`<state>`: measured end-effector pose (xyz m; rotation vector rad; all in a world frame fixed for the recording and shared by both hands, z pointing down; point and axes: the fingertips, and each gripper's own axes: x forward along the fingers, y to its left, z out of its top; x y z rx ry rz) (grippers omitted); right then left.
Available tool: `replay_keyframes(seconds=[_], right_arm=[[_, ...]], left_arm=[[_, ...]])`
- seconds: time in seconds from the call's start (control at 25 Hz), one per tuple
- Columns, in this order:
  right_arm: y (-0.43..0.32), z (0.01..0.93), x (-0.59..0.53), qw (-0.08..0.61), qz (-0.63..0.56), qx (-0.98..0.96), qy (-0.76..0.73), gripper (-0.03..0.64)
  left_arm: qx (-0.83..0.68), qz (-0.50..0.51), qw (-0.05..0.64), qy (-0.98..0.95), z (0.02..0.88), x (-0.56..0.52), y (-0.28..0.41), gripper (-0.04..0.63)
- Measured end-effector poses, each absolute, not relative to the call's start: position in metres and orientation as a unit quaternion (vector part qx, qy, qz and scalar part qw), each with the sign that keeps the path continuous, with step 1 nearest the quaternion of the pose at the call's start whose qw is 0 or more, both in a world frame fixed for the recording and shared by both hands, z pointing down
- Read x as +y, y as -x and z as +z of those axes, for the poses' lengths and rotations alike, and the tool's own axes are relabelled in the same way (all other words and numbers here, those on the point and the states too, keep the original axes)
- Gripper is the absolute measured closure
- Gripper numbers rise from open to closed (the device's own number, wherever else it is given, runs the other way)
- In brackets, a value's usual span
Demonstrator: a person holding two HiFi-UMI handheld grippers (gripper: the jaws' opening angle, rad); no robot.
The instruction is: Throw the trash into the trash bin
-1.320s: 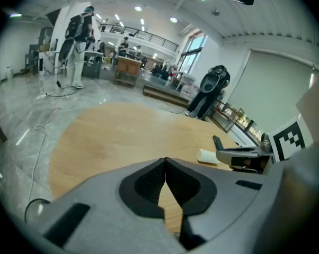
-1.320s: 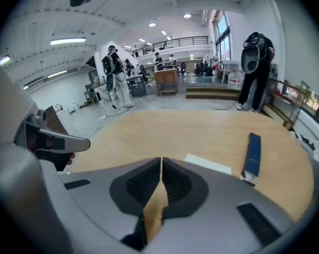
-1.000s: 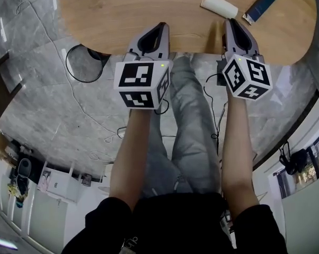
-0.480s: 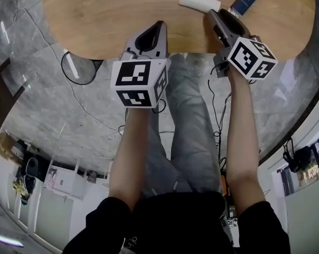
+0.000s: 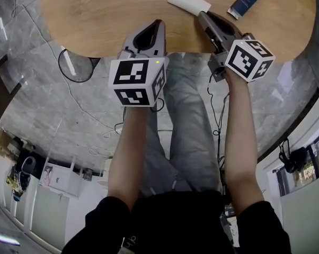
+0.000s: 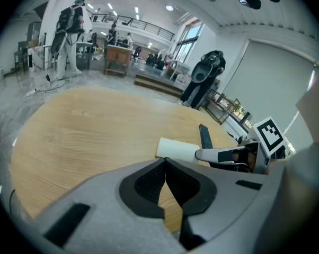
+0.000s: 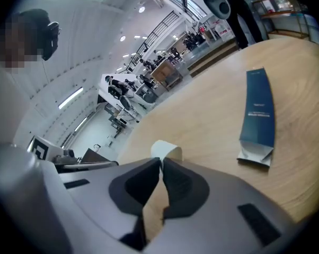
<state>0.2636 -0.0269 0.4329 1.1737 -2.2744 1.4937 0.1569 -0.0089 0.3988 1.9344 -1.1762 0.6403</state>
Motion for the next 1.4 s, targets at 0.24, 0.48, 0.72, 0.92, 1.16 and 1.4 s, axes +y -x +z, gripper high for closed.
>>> replay_keyframes(seconds=[0.24, 0.48, 0.72, 0.92, 1.16, 1.4], right_arm=[[-0.222, 0.404, -0.030, 0.079, 0.482, -0.796, -0.358, 0.601], [-0.191, 0.377, -0.032, 0.086, 0.459, -0.822, -0.326, 0.601], [-0.124, 0.368, -0.033, 0.106, 0.440, -0.846, -0.282, 0.601], [-0.072, 0.360, -0.026, 0.130, 0.424, -0.862, -0.246, 0.601], [0.003, 0.356, -0.012, 0.167, 0.406, -0.878, -0.194, 0.601], [0.080, 0.355, 0.010, 0.194, 0.392, -0.886, -0.153, 0.601]], left_arm=[[-0.488, 0.240, 0.383, -0.747, 0.396, -0.008, -0.121, 0.588], [-0.525, 0.228, 0.385, -0.724, 0.388, 0.002, -0.084, 0.588], [-0.568, 0.206, 0.398, -0.690, 0.390, 0.019, -0.018, 0.588], [-0.594, 0.192, 0.400, -0.671, 0.386, 0.032, 0.026, 0.588], [-0.637, 0.169, 0.406, -0.634, 0.385, 0.055, 0.100, 0.588], [-0.677, 0.154, 0.409, -0.593, 0.378, 0.089, 0.175, 0.588]])
